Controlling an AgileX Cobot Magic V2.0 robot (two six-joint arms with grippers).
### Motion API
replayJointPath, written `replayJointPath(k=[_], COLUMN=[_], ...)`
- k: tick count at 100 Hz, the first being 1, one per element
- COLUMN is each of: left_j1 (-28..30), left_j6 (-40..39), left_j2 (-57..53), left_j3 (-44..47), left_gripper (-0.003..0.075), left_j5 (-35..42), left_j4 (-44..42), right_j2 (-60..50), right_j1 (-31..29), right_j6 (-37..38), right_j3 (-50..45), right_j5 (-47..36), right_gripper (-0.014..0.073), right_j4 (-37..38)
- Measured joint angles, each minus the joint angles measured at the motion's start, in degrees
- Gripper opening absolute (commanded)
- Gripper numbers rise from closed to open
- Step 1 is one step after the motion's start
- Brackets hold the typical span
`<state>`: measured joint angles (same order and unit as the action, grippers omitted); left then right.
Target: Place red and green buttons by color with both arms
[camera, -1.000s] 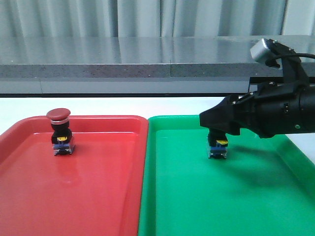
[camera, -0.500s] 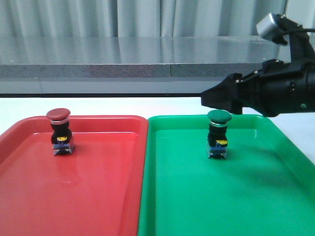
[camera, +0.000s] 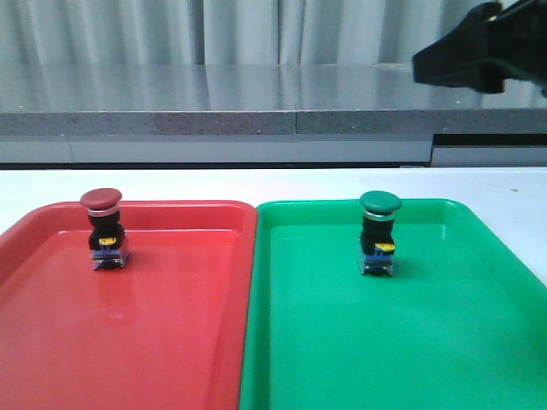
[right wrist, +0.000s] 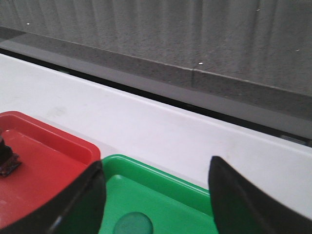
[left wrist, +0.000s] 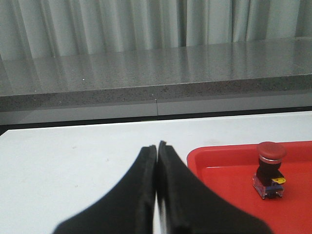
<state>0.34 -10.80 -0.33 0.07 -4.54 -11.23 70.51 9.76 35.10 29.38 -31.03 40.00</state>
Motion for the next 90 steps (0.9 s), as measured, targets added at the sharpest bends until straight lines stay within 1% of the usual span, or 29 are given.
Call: replayJointPath(k=[28, 44, 54, 66, 76, 90], left_j1=[0.0, 0.0, 0.0, 0.0, 0.0, 0.0], left_j6=[0.0, 0.0, 0.0, 0.0, 0.0, 0.0], left_j2=[0.0, 0.0, 0.0, 0.0, 0.0, 0.0], left_j3=[0.0, 0.0, 0.0, 0.0, 0.0, 0.0], left_gripper=[-0.0019, -0.0019, -0.0019, -0.0019, -0.0019, -0.0019], left_j5=[0.0, 0.0, 0.0, 0.0, 0.0, 0.0], left_j4=[0.0, 0.0, 0.0, 0.0, 0.0, 0.0], right_j2=[-23.54, -36.57, -43.58, -49.45, -52.18, -52.85], right_j1=[0.0, 0.0, 0.0, 0.0, 0.0, 0.0], right_j6=[0.0, 0.0, 0.0, 0.0, 0.0, 0.0], right_j3=[-3.02, -3.14, -3.14, -3.14, -3.14, -3.14], right_j5=[23.08, 35.8, 42.46, 47.56, 49.45, 49.57], right_gripper=[0.0132, -0.0074, -0.0066, -0.0066, -0.0066, -0.0066], right_j4=[-0.11, -0.69, -0.97, -1.25, -1.38, -1.53])
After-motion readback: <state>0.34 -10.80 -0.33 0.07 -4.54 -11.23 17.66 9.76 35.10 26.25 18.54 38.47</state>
